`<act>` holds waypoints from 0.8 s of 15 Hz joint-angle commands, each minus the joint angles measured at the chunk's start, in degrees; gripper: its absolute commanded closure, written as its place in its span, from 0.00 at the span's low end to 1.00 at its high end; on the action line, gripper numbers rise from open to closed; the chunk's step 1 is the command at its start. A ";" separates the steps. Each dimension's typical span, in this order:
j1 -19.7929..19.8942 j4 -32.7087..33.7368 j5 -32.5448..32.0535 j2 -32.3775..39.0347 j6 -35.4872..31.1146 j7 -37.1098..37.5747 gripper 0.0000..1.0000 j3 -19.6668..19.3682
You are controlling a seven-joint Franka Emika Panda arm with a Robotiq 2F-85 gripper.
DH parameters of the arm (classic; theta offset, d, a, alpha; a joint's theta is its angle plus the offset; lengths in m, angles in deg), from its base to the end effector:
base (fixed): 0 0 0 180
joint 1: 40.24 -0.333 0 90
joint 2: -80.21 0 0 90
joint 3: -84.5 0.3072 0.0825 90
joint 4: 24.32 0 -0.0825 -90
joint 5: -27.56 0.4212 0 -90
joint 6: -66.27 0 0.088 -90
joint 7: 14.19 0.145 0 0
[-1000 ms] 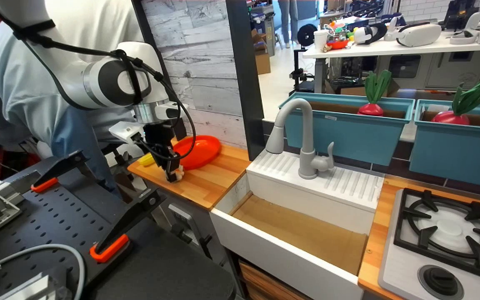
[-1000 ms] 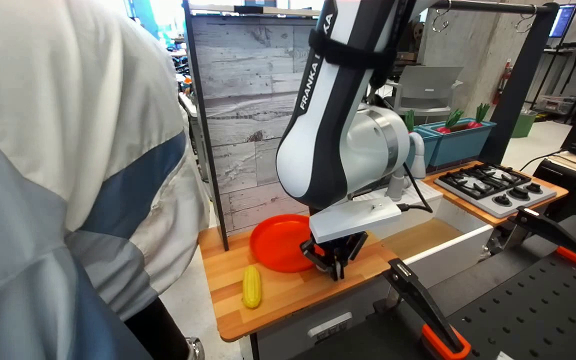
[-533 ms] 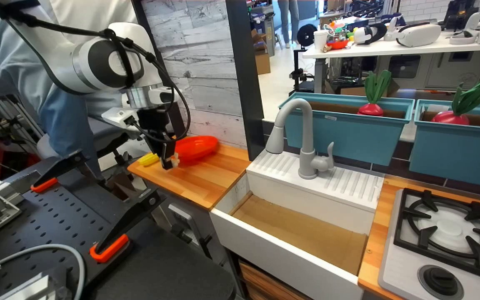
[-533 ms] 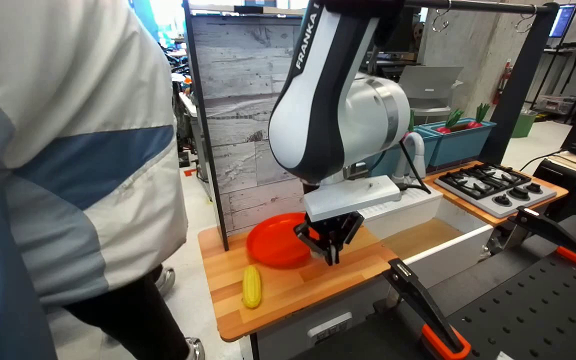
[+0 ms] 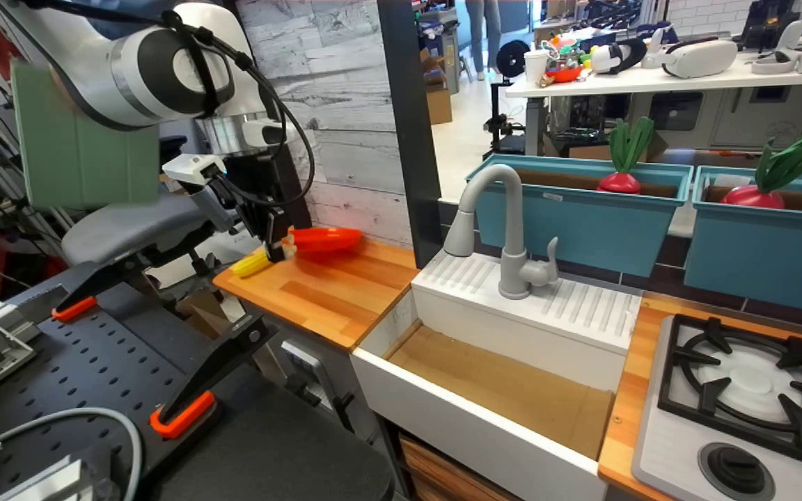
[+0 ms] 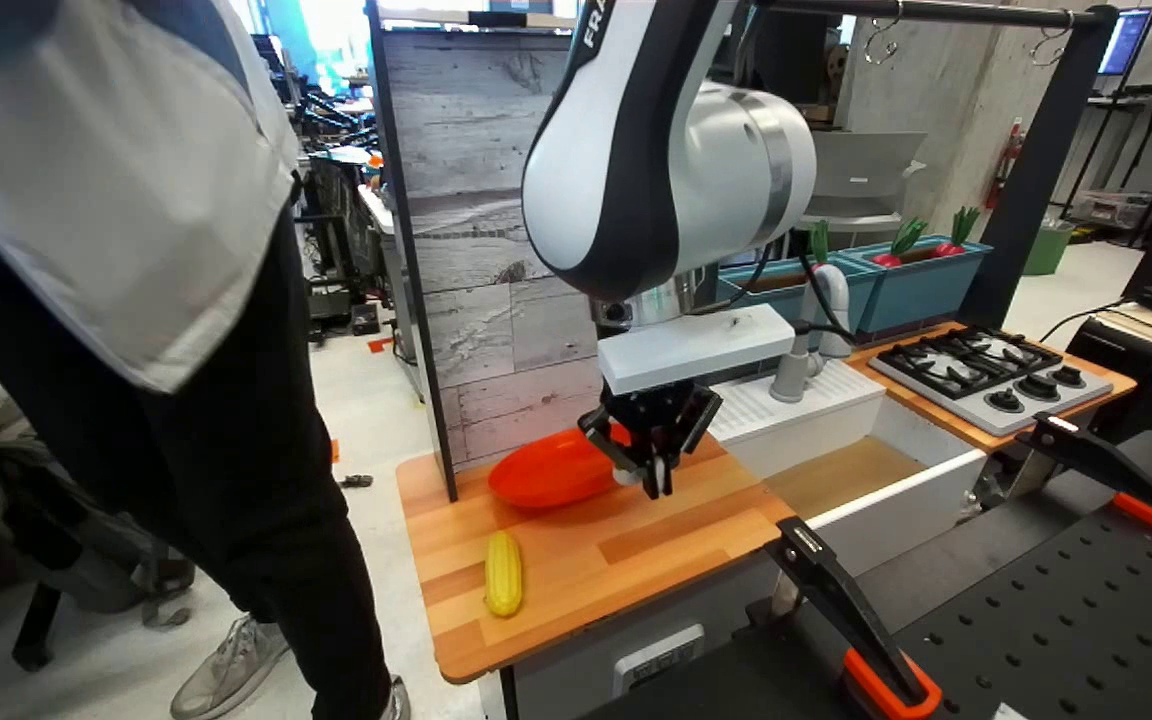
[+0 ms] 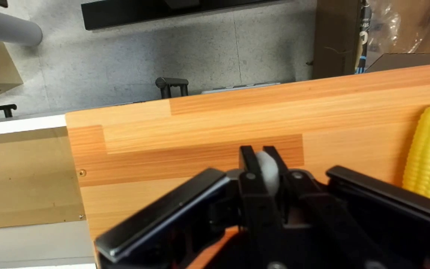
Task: Pick the stuffed animal and put it on the plate
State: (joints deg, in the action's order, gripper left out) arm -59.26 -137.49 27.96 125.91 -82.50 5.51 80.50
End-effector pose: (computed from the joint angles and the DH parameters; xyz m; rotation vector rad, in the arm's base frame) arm 0.5504 0.1412 -0.0317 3.0326 -0.1082 -0.2311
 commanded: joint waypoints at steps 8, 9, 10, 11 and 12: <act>0.12 0.24 -2.56 1.44 4.24 0.64 0.98 0.05; 0.10 0.31 -2.56 1.53 4.34 0.79 0.98 -0.06; 0.08 0.58 -2.58 1.59 4.21 0.94 0.98 -0.23; 0.06 0.86 -2.58 1.66 4.01 1.14 0.98 -0.39; 0.22 1.24 -2.56 1.71 3.98 1.03 0.98 -0.40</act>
State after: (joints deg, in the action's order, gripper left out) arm -59.19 -137.70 26.59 127.50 -79.89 5.59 80.46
